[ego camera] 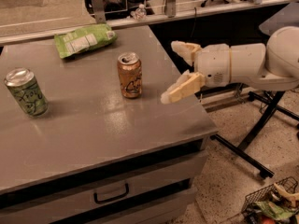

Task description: Move orange can near green rice chip bag

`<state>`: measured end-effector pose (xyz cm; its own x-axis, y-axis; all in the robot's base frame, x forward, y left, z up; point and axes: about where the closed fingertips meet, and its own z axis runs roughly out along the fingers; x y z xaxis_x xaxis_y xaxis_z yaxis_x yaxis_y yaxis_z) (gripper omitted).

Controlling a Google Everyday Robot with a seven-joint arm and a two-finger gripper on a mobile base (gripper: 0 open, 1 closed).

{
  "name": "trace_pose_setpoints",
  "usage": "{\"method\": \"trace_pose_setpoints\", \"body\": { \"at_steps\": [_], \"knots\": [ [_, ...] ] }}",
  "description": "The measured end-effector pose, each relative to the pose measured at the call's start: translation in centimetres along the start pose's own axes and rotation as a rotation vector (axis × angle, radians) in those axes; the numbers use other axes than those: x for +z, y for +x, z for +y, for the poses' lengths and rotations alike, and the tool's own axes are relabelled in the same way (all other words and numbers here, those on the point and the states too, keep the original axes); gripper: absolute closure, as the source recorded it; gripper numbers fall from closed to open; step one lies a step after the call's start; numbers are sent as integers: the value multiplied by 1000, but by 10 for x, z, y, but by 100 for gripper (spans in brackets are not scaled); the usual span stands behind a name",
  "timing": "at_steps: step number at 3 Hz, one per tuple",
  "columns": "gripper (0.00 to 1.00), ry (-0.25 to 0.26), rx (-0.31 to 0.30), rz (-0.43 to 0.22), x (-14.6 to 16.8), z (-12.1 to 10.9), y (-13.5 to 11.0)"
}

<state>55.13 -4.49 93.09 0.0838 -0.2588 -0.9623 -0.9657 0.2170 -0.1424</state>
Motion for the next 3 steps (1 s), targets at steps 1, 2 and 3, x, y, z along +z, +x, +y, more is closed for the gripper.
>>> {"method": "trace_pose_setpoints", "body": {
  "at_steps": [1,2,3],
  "knots": [
    [0,3,7,-29,20,-8,11],
    [0,-2,4,-51,46,-25,24],
    [0,-6,7,-46,62,-35,32]
  ]
}}
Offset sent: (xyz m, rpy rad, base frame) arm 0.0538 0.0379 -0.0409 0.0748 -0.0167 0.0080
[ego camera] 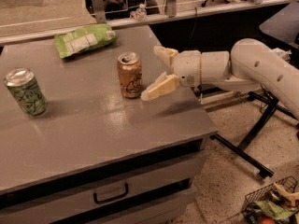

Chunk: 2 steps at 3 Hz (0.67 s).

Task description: Move orange can near green rice chip bag

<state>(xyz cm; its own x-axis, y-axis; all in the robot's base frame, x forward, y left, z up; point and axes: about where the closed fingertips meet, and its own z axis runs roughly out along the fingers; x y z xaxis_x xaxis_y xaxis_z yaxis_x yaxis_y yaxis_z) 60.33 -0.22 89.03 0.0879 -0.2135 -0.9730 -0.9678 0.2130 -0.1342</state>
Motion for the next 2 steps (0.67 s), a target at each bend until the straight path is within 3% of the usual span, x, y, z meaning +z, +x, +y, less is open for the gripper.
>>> {"method": "trace_pose_setpoints", "body": {
  "at_steps": [1,2],
  "knots": [
    [0,-31,9,8,21,-10,7],
    [17,-75,7,14,42,-18,8]
  ]
}}
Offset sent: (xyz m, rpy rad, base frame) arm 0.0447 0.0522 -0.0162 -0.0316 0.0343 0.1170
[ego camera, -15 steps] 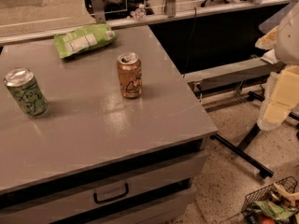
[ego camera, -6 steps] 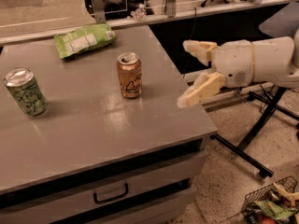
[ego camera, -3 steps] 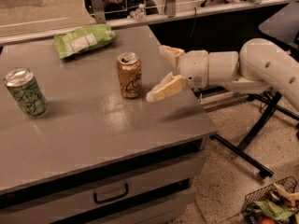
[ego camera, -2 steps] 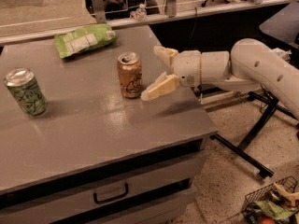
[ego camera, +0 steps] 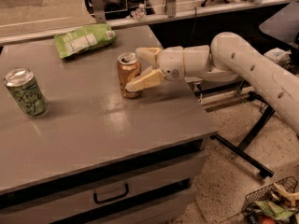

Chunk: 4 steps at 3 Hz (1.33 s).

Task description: Move orange can near green rice chip bag

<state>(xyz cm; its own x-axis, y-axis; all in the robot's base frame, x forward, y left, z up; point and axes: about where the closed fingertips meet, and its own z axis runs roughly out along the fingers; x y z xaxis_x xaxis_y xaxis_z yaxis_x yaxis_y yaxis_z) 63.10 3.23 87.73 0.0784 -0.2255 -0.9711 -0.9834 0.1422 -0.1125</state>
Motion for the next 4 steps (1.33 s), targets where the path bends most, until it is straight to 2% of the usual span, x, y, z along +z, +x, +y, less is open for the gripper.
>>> {"method": "trace_pose_setpoints", "body": {
  "at_steps": [1,2,3,4],
  "knots": [
    [40,-31,-1,3,10,-5,0],
    [64,-35,-8,4,12,-17,-3],
    [88,13,-26,-7,11,-42,-11],
    [100,105,-51,0,9,-85,-25]
  ]
}}
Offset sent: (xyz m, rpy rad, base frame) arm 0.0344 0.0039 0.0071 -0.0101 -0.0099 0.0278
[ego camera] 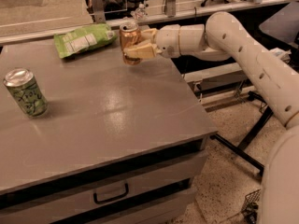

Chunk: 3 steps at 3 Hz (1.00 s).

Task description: Move orange can near green rice chip bag

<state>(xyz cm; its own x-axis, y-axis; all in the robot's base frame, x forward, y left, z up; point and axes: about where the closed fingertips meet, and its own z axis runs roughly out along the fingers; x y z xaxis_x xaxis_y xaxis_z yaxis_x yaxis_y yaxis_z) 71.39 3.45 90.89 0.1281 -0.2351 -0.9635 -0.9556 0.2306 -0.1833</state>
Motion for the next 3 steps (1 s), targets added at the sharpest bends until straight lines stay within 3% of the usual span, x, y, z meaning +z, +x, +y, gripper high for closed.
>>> {"method": "trace_pose_setpoints", "body": {
  "at_steps": [1,3],
  "knots": [
    [100,84,-10,32,17,-47,-5],
    [100,167,23,69,48,-84,0]
  ]
}}
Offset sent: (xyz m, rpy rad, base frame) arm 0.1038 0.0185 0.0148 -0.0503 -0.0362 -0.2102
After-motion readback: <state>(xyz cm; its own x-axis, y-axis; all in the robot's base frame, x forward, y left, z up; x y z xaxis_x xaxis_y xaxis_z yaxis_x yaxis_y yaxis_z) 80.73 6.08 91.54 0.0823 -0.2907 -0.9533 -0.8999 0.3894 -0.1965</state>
